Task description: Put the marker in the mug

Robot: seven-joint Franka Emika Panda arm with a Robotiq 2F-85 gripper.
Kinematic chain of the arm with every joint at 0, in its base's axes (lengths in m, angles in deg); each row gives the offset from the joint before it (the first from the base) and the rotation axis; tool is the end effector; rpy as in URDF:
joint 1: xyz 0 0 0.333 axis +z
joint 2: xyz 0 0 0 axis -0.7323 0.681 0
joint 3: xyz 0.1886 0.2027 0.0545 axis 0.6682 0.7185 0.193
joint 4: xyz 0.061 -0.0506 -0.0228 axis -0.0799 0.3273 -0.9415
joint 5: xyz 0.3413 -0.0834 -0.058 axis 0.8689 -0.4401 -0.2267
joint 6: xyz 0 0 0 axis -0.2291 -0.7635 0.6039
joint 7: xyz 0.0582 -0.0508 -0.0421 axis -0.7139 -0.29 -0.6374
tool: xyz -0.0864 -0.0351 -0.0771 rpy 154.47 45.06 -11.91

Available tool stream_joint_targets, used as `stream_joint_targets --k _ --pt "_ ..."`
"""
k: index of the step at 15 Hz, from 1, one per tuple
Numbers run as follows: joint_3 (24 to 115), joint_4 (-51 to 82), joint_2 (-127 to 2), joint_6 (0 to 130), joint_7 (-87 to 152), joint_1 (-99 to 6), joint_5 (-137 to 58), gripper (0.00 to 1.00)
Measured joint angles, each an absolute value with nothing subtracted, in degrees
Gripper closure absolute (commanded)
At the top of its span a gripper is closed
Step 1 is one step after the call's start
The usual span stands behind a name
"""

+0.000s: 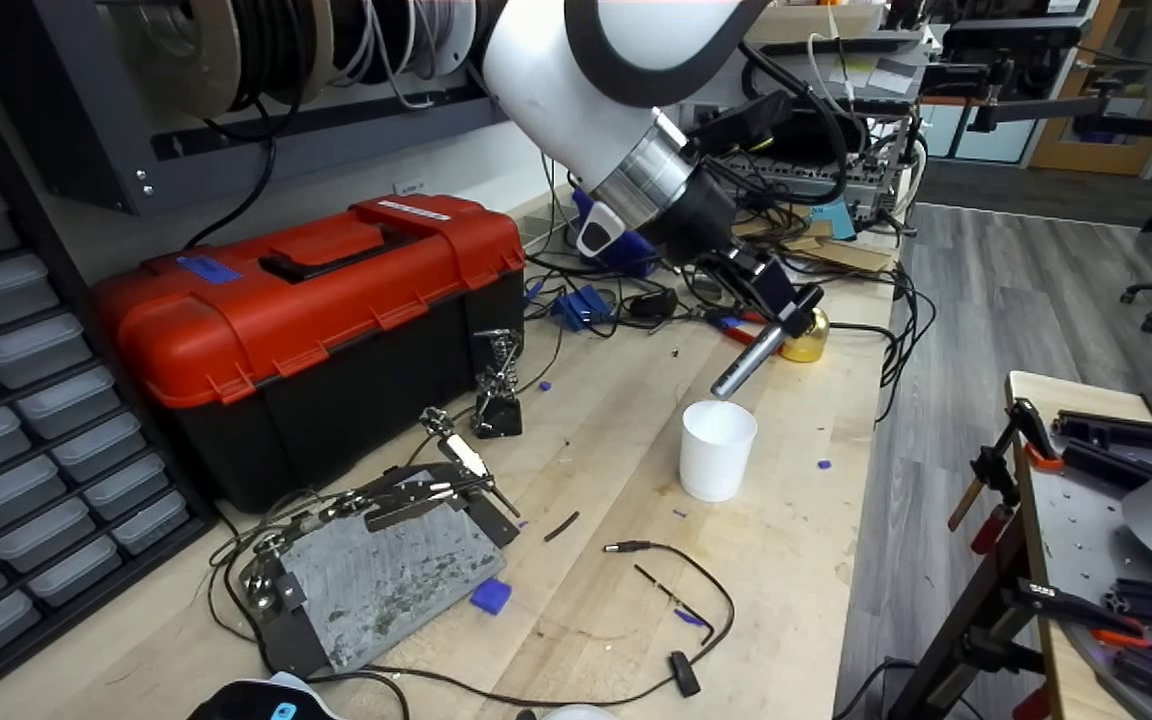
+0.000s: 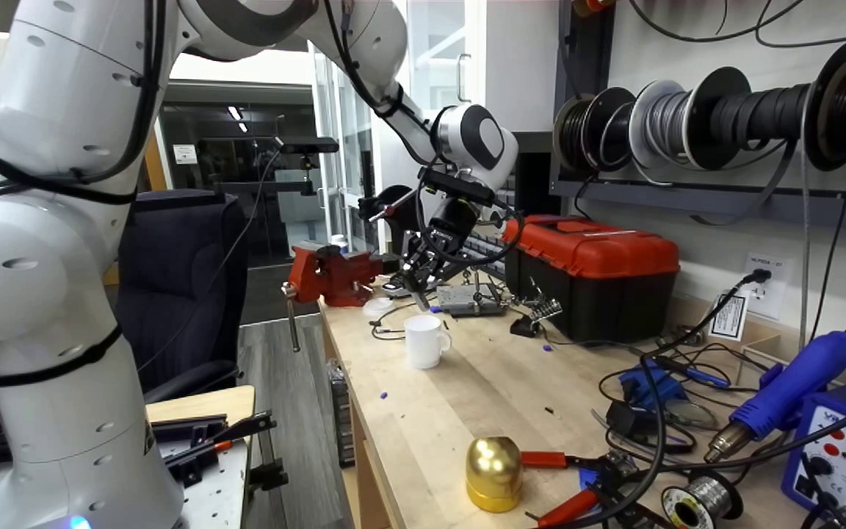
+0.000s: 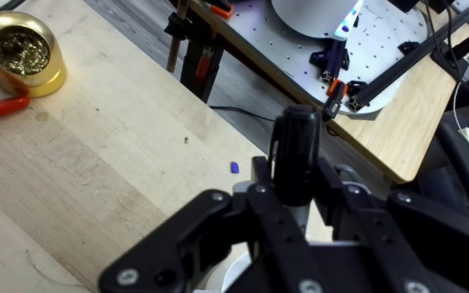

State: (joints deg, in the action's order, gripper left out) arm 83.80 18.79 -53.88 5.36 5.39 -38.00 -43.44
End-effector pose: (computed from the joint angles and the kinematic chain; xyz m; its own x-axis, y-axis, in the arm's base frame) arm 0.4865 0.1463 0.3015 0.4608 0.5848 -0.6676 0.5954 -0.7615 -0.2561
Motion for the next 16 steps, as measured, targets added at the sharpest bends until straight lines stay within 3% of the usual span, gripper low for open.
stream_joint_targets --k 16 --pt "85.2 9.0 -42.6 -1.6 4.5 -34.8 -48.8 0.93"
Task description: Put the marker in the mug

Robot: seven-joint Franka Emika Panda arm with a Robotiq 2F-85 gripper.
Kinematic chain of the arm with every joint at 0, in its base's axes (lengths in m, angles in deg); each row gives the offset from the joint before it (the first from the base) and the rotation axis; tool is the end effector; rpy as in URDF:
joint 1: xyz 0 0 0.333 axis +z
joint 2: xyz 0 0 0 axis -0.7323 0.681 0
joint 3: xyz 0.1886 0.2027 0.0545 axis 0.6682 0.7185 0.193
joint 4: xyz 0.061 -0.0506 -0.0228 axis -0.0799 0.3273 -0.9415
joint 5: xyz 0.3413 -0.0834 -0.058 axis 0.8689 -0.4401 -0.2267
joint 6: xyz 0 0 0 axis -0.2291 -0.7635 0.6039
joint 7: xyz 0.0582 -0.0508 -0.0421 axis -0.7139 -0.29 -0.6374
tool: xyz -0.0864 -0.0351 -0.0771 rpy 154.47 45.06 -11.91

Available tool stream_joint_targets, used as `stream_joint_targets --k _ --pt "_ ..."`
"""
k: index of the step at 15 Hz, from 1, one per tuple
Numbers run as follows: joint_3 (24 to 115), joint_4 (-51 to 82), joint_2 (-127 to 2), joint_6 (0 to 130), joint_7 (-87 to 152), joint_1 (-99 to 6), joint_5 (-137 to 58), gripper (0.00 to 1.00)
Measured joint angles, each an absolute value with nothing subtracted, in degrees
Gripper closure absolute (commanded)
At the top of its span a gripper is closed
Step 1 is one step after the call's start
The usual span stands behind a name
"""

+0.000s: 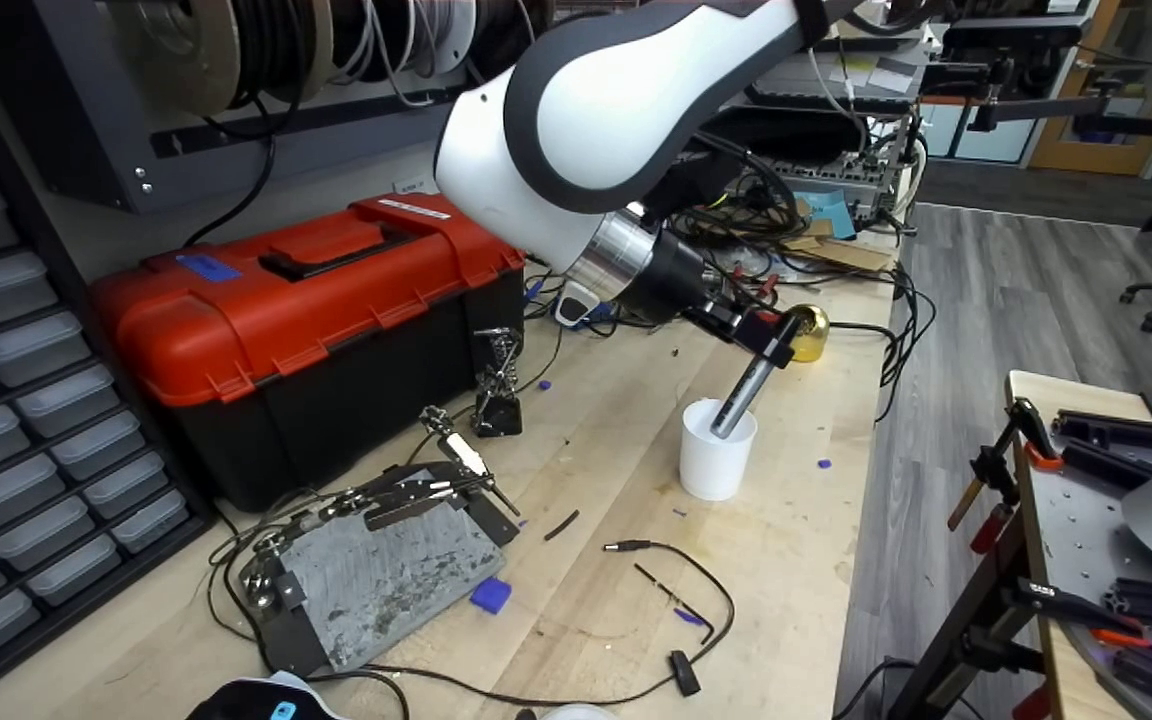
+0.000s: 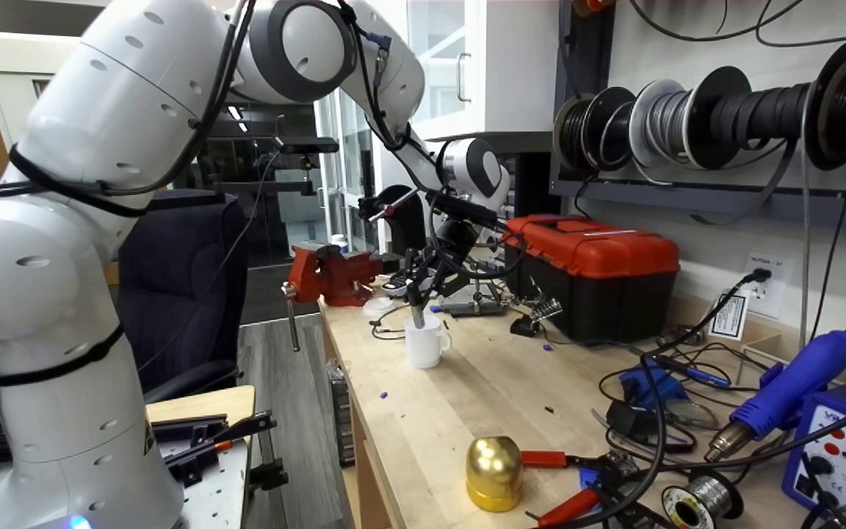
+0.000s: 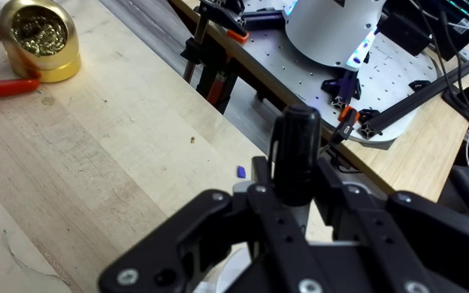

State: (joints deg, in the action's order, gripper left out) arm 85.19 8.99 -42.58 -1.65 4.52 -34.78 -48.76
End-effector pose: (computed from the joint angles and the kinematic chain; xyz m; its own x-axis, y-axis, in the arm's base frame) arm 0.4956 0.1737 0.2578 0.3086 0.5712 -0.7606 0.6470 -0.7122 -0.2724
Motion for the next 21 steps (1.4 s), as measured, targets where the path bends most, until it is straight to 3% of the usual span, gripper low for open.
stream_joint_targets --k 5,6,7,8,15,21 --pt "86.1 7.1 -40.4 -1.7 4.4 -33.9 -48.8 0.92" --pt "86.2 7.0 -40.1 -1.7 4.2 -33.8 -48.8 0.74" --pt "86.3 6.9 -39.9 -1.8 3.9 -33.7 -48.8 0.46" --pt "86.4 6.8 -39.7 -1.8 3.6 -33.7 -48.8 0.45" --pt "86.8 6.4 -39.2 -3.3 2.2 -33.7 -48.9 0.02" --pt "86.8 4.9 -41.7 0.1 2.4 -34.7 -48.3 0.0"
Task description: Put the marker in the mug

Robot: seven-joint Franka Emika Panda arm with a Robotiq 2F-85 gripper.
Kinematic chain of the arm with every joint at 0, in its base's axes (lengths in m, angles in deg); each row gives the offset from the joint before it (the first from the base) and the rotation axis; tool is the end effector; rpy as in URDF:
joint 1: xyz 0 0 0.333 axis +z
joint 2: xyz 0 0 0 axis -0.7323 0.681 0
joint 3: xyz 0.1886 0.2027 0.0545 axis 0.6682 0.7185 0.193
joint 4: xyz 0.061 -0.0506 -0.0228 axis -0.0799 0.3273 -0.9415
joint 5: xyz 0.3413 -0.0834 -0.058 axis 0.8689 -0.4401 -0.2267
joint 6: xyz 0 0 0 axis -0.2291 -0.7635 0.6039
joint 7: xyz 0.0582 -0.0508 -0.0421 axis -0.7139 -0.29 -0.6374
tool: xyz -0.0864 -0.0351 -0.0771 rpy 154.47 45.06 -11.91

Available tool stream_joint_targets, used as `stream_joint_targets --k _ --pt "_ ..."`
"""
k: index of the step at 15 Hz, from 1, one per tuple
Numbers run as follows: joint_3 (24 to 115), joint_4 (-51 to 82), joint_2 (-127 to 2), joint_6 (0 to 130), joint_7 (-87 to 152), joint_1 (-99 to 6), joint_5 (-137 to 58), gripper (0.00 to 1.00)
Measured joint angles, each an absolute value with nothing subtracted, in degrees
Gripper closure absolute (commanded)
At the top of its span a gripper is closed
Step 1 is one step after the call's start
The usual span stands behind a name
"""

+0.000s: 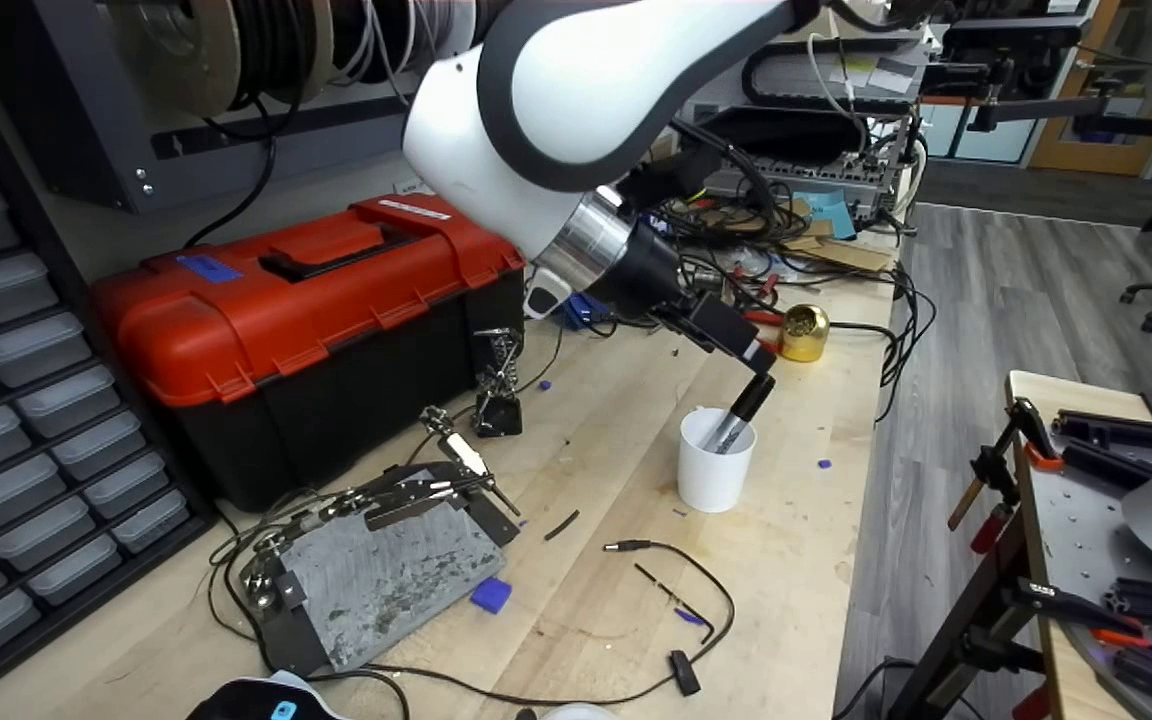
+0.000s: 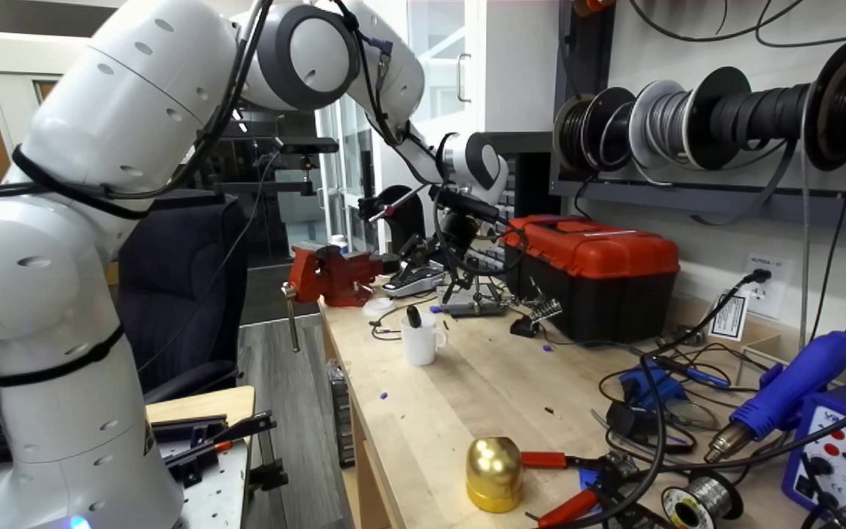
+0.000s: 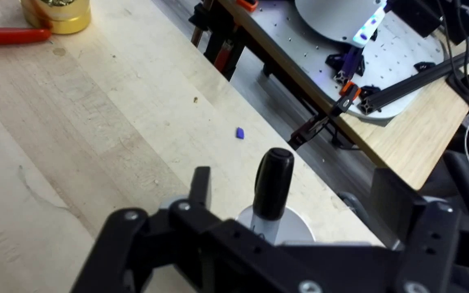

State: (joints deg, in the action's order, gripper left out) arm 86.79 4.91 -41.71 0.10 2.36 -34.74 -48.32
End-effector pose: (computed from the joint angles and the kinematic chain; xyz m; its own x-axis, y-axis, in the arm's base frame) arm 0.5106 0.1933 0.2711 0.3279 0.6446 -0.6907 0.6872 -0.6644 -0.2939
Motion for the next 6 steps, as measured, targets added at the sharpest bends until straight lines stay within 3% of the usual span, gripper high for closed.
stream_joint_targets --k 6 --pt "86.6 6.2 -48.5 6.8 2.6 -37.5 -45.8 0.0"
